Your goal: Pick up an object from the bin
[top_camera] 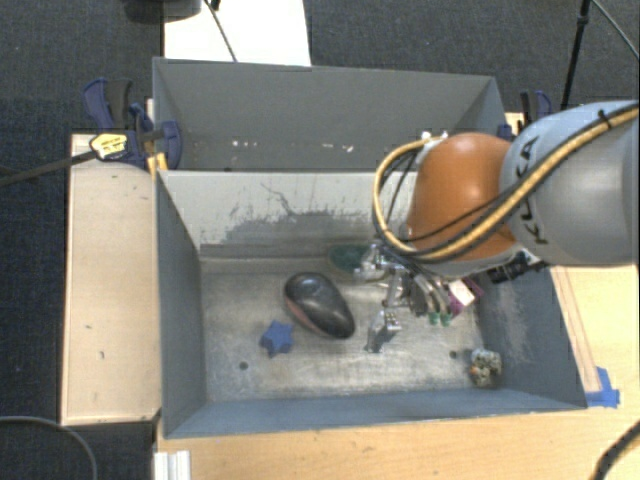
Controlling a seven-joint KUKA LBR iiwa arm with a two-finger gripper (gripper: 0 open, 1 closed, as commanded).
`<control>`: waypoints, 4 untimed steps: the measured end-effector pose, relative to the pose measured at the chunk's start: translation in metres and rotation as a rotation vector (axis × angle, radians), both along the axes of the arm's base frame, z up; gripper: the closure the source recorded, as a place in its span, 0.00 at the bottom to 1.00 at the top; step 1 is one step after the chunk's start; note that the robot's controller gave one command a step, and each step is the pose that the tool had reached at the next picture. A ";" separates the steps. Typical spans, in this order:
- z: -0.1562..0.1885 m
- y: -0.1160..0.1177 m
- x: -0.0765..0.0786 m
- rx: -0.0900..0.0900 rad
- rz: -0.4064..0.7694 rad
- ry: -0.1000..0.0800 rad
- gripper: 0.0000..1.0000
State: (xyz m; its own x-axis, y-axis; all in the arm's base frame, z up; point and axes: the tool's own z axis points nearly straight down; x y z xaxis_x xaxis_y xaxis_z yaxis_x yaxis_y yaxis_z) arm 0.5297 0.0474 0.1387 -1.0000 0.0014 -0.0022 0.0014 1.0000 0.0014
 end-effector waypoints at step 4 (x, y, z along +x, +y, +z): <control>0.119 0.060 0.042 0.000 0.127 -0.008 1.00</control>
Offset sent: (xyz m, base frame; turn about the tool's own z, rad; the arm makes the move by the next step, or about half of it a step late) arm 0.0391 0.0487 -0.0650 0.0853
